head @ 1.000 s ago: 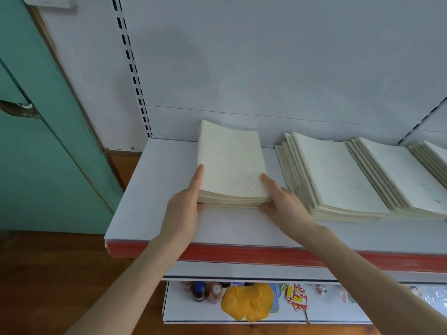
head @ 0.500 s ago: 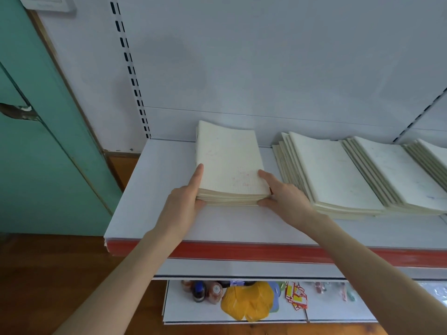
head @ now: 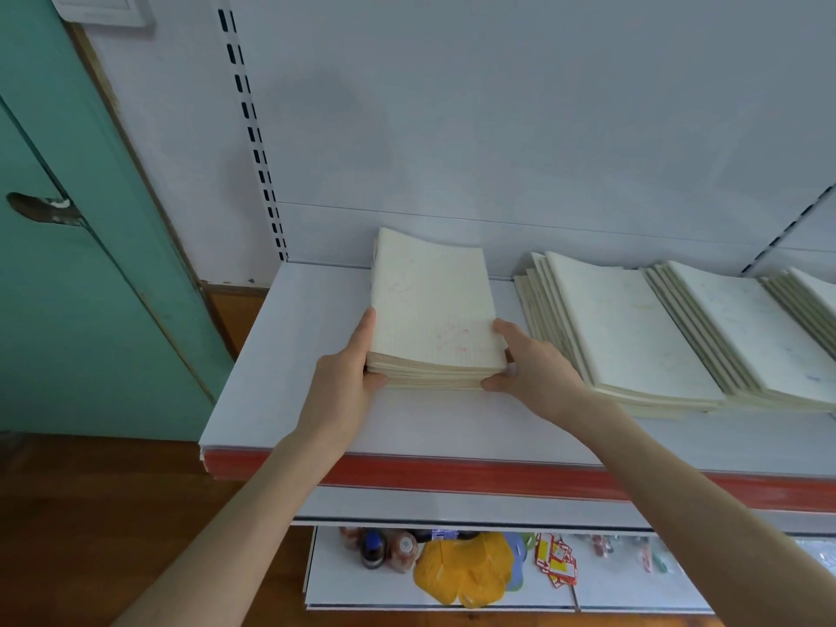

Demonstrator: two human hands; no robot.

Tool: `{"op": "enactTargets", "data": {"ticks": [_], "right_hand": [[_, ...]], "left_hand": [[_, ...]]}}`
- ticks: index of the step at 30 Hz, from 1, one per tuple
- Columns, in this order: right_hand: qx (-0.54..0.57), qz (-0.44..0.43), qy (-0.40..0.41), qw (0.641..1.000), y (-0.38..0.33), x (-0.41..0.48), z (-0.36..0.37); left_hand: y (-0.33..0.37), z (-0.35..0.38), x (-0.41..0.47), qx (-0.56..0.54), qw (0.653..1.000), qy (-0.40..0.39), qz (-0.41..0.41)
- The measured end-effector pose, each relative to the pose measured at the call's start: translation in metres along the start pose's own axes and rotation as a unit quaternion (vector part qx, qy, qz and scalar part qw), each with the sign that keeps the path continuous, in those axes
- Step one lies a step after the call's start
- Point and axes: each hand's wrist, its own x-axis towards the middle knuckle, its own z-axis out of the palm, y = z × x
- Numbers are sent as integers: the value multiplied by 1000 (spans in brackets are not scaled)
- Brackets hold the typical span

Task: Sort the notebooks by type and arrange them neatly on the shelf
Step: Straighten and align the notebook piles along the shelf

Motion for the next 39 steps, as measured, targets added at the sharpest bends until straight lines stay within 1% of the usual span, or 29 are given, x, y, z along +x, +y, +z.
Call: {"op": "enactTargets", "data": {"ticks": [4, 6, 9, 15, 18, 21, 24, 28, 34, 39], "right_hand": [[37, 9, 3, 999, 0, 1, 0], [58, 6, -5, 998, 2, -1, 1], [56, 2, -28, 998, 1, 1, 0], [61, -6, -16, 998, 2, 1, -1], [51, -2, -14, 999, 3, 3, -5], [90, 3, -24, 996, 3, 3, -6], [124, 1, -53, 991, 2, 1, -12], [121, -11, -60, 991, 0, 2, -17], [131, 0, -53, 990, 0, 0, -16], [97, -25, -54, 993, -4, -5, -18]], "left_hand": [[3, -3, 1, 16, 1000, -11, 2], [6, -5, 0, 32, 999, -28, 10], [10, -9, 2, 60, 996, -61, 3], [13, -9, 1, 49, 998, -48, -15], [14, -8, 2, 63, 996, -59, -10], [18, -11, 5, 84, 994, -74, -3], [23, -20, 11, 58, 996, -62, 32], [25, -23, 11, 65, 996, -57, 35], [20, -20, 9, 54, 996, -64, 26], [23, -21, 7, 47, 997, -46, 32]]}}
